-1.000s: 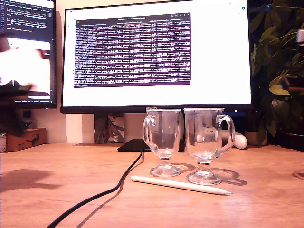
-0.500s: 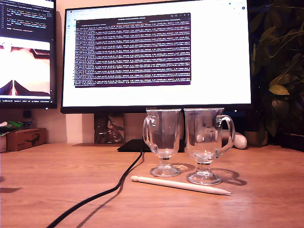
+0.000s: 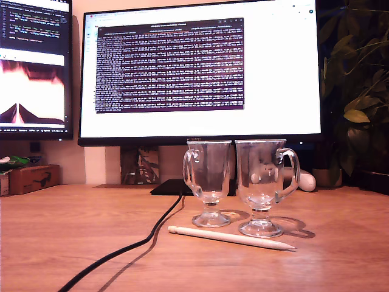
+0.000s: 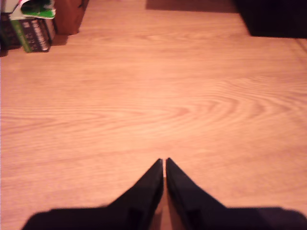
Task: Pick the small glass cups in front of you with each of your hands, and place them behind the white pen
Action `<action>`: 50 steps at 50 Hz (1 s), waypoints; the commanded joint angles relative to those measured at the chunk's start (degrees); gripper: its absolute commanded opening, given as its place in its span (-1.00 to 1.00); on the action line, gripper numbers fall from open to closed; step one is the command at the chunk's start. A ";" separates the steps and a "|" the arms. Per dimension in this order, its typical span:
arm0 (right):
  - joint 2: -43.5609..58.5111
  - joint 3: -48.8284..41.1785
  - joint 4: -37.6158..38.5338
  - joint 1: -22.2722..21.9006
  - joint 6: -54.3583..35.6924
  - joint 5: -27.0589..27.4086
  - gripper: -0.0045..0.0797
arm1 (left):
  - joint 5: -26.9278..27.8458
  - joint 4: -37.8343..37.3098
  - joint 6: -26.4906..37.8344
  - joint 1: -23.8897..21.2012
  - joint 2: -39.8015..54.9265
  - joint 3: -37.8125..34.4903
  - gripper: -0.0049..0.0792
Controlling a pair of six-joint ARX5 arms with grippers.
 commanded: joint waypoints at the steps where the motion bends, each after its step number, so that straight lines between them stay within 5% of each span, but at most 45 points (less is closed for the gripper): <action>1: -2.08 -1.20 -0.61 0.00 0.44 -0.24 -0.92 | 0.76 0.55 0.22 0.17 -1.51 -1.38 -0.93; 22: -14.80 -2.95 -8.22 0.15 -0.24 -2.01 -0.92 | 0.76 0.26 0.20 -3.17 -15.58 -5.68 -0.93; 50: -31.21 -6.56 -19.04 0.52 -0.68 -3.78 -0.92 | -1.42 -14.60 -0.87 -3.23 -36.35 -7.15 -0.93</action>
